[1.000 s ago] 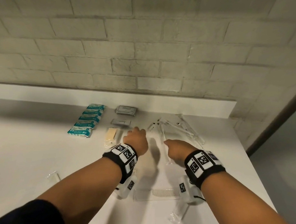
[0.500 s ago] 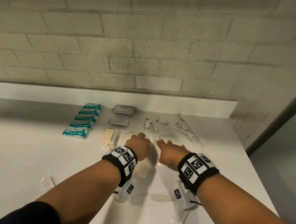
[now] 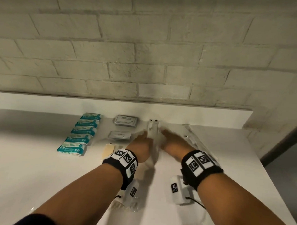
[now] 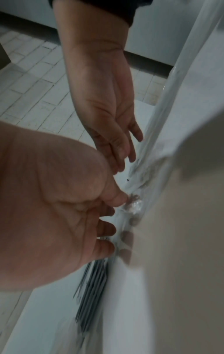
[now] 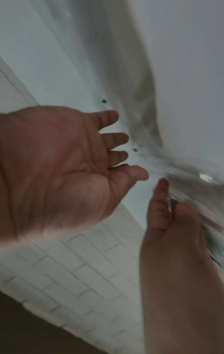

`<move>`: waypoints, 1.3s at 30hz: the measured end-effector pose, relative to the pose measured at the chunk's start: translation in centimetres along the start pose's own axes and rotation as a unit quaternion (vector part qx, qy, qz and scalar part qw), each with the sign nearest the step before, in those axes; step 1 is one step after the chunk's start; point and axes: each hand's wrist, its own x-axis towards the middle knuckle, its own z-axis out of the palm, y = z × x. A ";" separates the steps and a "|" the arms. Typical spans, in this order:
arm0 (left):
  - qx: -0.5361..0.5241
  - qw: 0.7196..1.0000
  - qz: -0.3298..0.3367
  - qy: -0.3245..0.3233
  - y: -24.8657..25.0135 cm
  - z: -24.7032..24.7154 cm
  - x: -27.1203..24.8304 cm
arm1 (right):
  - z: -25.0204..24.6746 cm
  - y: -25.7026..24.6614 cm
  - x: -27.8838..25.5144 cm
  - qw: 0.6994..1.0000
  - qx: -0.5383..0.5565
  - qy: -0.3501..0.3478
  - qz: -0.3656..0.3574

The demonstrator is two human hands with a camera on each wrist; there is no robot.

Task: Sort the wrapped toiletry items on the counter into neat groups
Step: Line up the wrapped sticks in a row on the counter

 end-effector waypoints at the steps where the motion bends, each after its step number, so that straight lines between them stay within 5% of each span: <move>1: -0.014 1.000 0.001 0.013 0.0 0.0 0.4 | -0.8 1.2 0.2 0.999 -0.025 0.041 0.021; 3: -0.043 0.999 0.006 0.016 0.2 -0.2 0.7 | -2.3 3.4 0.2 0.984 -0.123 0.090 0.089; 7: 0.007 0.996 0.064 -0.064 0.9 0.7 2.0 | -2.3 5.2 0.1 0.972 -0.159 -0.028 0.170; 10: 0.036 0.994 0.082 -0.059 0.7 1.7 2.6 | -2.3 5.1 0.4 0.969 -0.156 -0.052 0.186; 15: 0.004 0.997 0.044 -0.055 1.3 0.8 1.6 | -0.8 3.3 2.3 0.990 -0.103 0.021 0.097; 23: -0.027 0.997 0.057 -0.045 0.7 1.8 2.4 | 1.7 1.1 3.2 0.995 -0.091 0.004 0.048; 27: -0.023 0.997 0.051 -0.048 0.9 1.4 2.2 | 0.6 3.0 2.6 0.984 -0.057 0.112 0.130; 33: -0.017 0.997 0.050 -0.062 0.8 1.2 2.2 | 1.1 3.0 2.4 0.993 -0.020 0.040 0.109; 36: 0.003 0.997 0.050 -0.056 1.2 1.1 2.1 | 0.5 3.3 1.6 0.996 -0.010 0.050 0.073; 39: 0.003 0.998 0.059 -0.033 2.0 0.7 1.6 | -1.6 5.2 0.3 0.987 -0.049 0.085 0.124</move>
